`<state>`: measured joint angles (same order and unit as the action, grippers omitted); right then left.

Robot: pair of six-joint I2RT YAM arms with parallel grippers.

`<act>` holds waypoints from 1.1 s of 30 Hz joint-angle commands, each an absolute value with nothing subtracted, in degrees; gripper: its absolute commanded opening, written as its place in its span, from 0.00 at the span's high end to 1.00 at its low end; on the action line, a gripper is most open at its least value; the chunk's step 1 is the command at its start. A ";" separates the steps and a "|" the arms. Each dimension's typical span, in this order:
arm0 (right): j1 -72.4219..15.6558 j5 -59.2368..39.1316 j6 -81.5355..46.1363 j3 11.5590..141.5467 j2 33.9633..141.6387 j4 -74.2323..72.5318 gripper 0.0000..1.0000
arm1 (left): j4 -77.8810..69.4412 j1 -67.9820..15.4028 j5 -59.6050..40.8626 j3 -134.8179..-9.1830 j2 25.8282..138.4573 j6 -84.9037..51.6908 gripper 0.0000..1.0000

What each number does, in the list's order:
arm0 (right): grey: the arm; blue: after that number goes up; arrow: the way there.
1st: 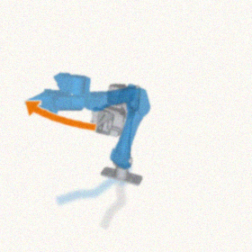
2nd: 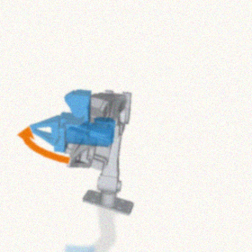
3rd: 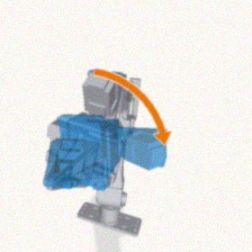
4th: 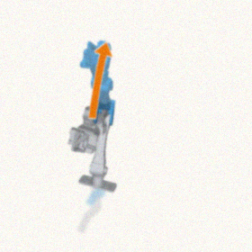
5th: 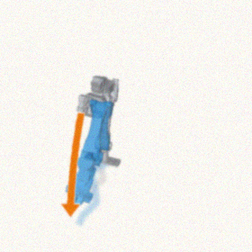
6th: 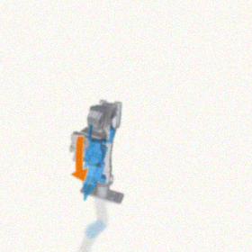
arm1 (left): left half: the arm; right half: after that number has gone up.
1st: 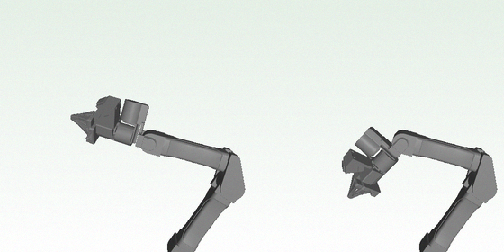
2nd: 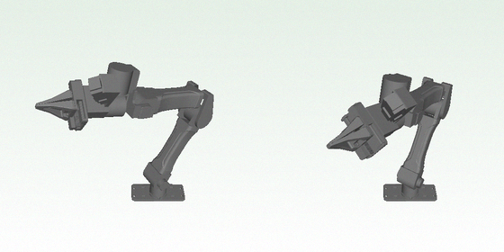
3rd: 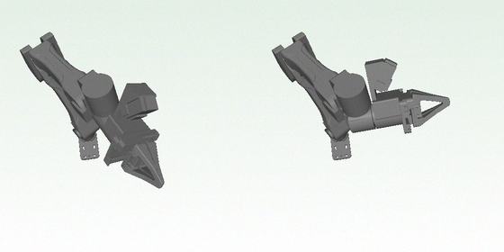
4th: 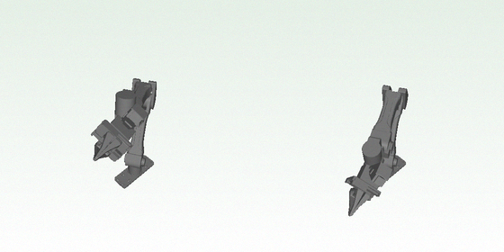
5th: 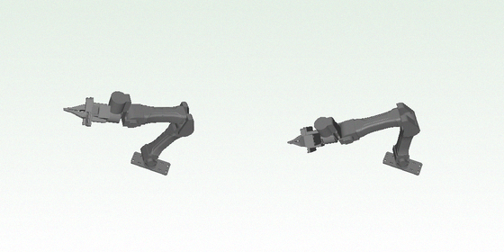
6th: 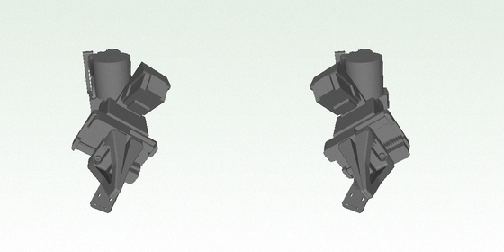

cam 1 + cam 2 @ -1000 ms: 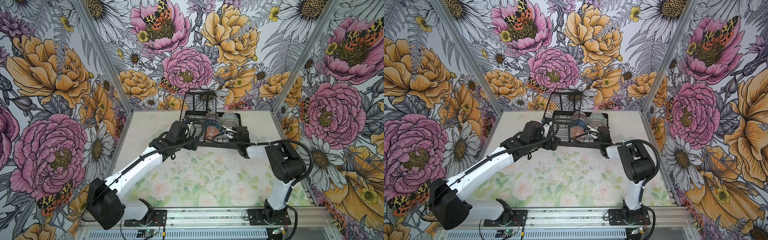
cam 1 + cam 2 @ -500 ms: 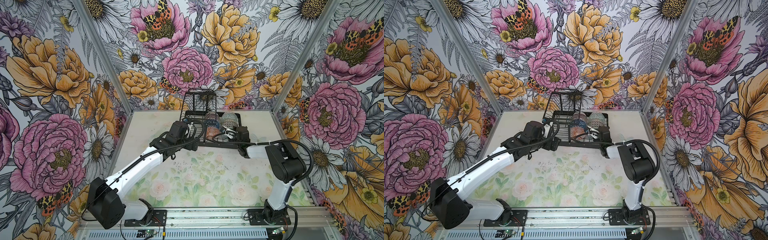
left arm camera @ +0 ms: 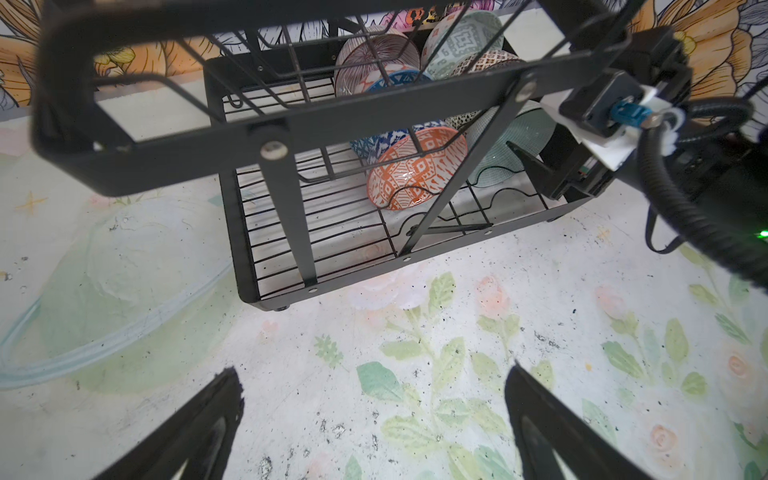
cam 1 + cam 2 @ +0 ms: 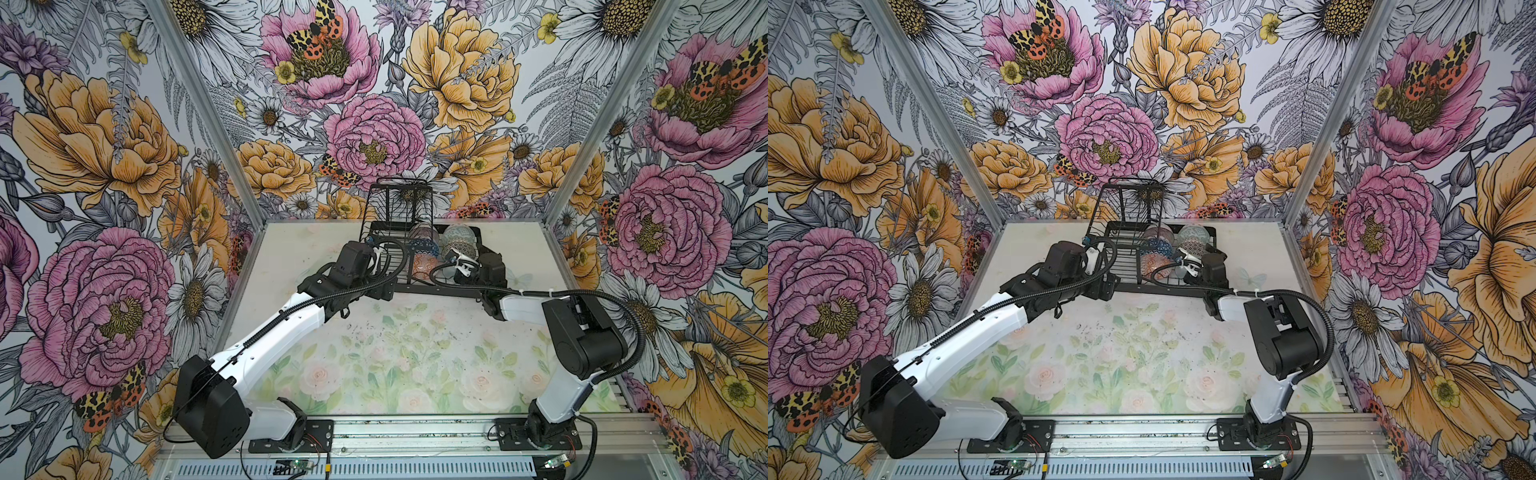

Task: Load the bowls into the dish rack

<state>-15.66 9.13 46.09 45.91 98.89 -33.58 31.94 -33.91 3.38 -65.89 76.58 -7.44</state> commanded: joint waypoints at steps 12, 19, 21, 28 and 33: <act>-10.92 9.22 11.59 41.05 72.88 -25.25 0.01 | 8.76 -16.07 2.04 -48.43 59.89 -7.48 0.01; -1.85 12.04 -4.12 31.79 69.96 -23.99 0.01 | -15.02 -5.47 9.41 -31.67 60.04 -6.32 0.01; 0.07 12.10 -6.02 28.72 71.35 -27.44 0.00 | -17.44 -3.76 11.01 -30.31 62.64 -4.94 0.01; 1.22 9.93 -6.44 25.14 79.89 -38.06 0.01 | -30.92 2.88 7.48 -26.75 73.04 -4.68 0.01; 1.40 7.83 -5.86 25.72 84.84 -41.02 0.00 | -39.31 5.74 3.04 -26.65 83.29 -5.43 0.01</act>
<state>1.10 9.74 -4.93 24.49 83.42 -35.48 -30.20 4.82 7.11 -27.31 79.79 -5.15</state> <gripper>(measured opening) 0.995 0.987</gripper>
